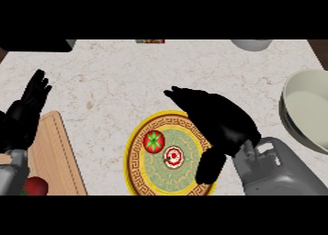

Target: Pick the cupcake from the plate and place it in the bowl

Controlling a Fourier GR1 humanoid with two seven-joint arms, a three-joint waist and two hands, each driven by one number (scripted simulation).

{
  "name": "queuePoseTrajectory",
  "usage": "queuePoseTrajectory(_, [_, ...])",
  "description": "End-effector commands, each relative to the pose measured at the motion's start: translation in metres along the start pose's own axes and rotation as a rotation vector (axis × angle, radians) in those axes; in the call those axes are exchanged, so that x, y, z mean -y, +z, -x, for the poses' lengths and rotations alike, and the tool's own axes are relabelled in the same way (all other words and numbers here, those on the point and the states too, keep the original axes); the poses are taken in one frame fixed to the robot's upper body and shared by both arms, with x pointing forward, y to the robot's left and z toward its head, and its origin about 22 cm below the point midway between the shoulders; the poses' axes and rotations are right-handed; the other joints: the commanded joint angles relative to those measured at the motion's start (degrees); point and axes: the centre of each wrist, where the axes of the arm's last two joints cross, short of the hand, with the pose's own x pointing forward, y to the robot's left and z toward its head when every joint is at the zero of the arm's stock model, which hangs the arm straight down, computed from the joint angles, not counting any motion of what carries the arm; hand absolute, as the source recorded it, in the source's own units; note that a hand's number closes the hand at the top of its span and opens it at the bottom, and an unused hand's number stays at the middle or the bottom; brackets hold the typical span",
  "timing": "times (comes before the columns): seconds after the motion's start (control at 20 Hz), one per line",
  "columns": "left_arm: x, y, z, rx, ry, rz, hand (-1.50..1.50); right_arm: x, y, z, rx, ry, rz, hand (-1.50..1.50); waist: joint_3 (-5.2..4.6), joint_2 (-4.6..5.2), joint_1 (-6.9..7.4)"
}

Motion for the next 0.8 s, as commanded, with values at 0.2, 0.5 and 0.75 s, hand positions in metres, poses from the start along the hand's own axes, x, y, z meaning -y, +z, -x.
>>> queuePoseTrajectory(0.2, [0.007, 0.011, 0.006, -0.009, 0.01, -0.02, 0.0, -0.025, -0.033, -0.002, -0.123, 0.136, -0.265, -1.5, 0.02, -0.15, -0.37])
queuePoseTrajectory(0.5, [-0.002, 0.014, -0.004, -0.003, 0.004, 0.011, 0.0, -0.046, -0.041, -0.008, -0.144, 0.199, -0.297, -1.5, 0.06, -0.2, -0.39])
queuePoseTrajectory(0.75, [-0.014, 0.018, 0.015, -0.004, 0.013, 0.003, 0.0, -0.048, -0.039, -0.007, -0.096, 0.26, -0.136, -1.5, 0.06, -0.1, -0.47])
